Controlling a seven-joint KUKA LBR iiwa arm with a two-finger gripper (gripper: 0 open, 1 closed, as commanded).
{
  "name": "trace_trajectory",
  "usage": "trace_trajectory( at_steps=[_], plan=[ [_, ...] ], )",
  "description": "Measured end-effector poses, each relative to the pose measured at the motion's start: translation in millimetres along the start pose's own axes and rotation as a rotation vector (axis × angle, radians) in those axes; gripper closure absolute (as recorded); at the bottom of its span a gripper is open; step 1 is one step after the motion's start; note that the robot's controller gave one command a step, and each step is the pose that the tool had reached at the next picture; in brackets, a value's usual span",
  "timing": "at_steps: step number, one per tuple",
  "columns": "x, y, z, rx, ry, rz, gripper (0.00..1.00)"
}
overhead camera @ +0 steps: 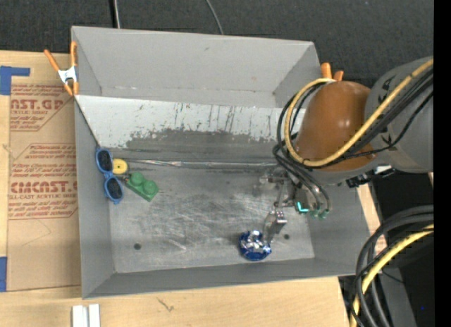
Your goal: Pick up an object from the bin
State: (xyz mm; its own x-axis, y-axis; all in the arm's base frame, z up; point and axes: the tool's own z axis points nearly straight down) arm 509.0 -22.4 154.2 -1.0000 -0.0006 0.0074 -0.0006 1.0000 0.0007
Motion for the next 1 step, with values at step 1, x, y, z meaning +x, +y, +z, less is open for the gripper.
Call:
trace_trajectory(
  at_steps=[1],
  plan=[
    [23.0,-22.3,81.6,0.001,-0.028,-0.121,0.00]
  ],
)
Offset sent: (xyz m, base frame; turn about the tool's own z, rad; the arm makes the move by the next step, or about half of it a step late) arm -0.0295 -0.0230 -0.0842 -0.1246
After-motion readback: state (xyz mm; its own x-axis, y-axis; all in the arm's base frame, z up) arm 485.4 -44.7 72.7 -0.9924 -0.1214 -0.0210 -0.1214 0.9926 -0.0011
